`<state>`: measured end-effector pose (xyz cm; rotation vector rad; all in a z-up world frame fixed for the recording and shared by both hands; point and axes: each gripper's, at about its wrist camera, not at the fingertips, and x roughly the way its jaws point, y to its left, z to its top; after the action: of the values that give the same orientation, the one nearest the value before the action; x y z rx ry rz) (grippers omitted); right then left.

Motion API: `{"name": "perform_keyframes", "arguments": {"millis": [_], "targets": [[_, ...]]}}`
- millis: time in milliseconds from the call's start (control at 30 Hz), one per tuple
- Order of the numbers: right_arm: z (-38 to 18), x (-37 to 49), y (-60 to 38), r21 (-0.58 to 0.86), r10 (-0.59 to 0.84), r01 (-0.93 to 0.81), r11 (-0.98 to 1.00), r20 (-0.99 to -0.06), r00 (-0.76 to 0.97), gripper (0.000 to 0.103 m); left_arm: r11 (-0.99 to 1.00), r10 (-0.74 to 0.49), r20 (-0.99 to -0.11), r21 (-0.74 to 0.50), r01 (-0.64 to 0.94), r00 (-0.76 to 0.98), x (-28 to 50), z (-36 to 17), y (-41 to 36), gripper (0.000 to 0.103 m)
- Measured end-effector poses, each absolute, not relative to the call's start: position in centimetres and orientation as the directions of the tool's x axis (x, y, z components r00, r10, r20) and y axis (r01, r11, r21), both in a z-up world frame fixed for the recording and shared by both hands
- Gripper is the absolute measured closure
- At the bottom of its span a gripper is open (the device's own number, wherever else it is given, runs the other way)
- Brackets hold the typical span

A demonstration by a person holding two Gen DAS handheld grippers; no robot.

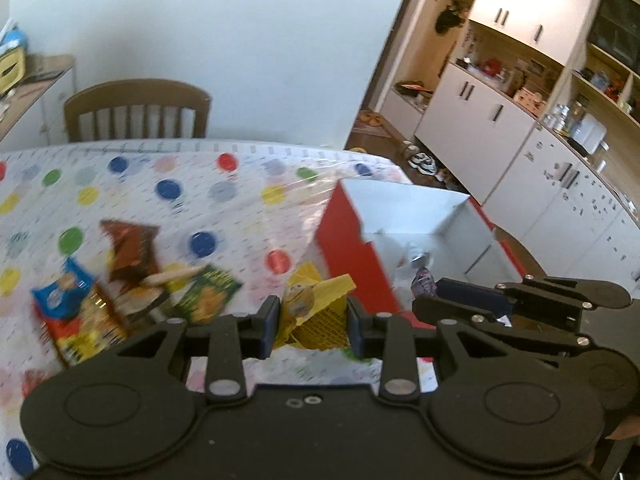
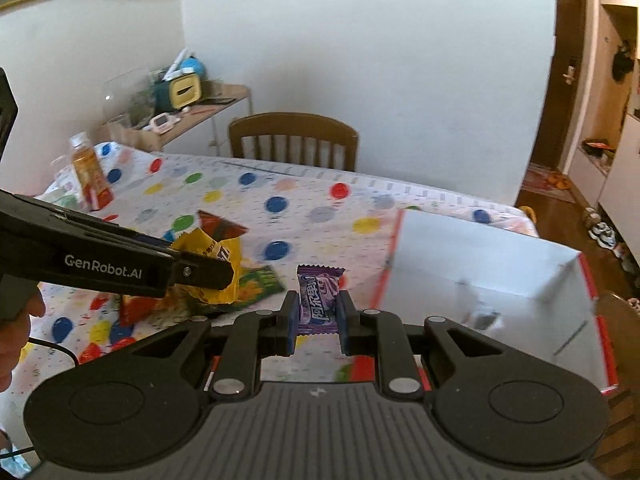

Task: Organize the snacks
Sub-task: 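Carry the yellow wafer and purple candy over the red box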

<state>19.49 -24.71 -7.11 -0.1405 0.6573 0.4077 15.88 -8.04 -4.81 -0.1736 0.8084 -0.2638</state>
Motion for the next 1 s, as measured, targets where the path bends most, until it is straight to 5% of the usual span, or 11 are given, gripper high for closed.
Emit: {"name": "perform_keyframes", "arguments": {"millis": [433, 1000], "targets": [[-8.2, 23.2, -34.7, 0.01, 0.244, -0.31, 0.951, -0.64, 0.729, 0.084, 0.946, -0.321, -0.713, -0.215, 0.242, 0.623, 20.9, -5.0, -17.5, 0.071], [-13.7, 31.3, -41.9, 0.01, 0.179, -0.259, 0.966, -0.749, 0.637, 0.084, 0.967, -0.208, -0.818, -0.089, 0.24, 0.537, 30.5, -10.0, -26.2, 0.071]]}}
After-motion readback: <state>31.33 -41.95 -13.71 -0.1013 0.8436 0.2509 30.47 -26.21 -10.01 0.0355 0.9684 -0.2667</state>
